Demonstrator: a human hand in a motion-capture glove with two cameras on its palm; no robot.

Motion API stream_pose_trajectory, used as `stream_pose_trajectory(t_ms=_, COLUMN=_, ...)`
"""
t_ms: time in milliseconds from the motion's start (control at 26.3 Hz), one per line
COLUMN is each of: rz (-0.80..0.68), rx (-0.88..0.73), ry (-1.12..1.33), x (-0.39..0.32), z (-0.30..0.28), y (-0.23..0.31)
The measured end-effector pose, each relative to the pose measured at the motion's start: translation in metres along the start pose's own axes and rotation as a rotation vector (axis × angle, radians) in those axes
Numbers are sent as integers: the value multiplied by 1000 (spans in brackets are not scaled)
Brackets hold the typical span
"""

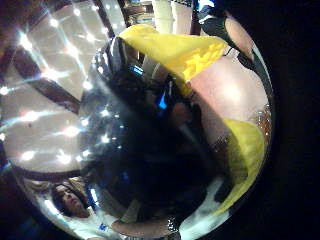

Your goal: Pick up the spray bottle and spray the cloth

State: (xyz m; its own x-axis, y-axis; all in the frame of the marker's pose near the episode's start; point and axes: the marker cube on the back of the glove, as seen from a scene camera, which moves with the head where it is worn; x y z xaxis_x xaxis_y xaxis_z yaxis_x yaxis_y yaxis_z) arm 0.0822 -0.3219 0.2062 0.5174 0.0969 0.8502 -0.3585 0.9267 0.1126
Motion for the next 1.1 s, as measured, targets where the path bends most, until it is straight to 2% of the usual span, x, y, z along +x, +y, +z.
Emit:
stream_pose_trajectory(t_ms=343, rz=16, rx=60, ry=-63, x=2, z=10, y=-25)
stream_pose_trajectory(t_ms=724, rz=-45, rx=78, ry=-62, x=-4, z=8, y=-24)
stream_pose_trajectory(t_ms=1104, rz=-66, rx=40, ry=-128, x=-46, z=-44, y=-14)
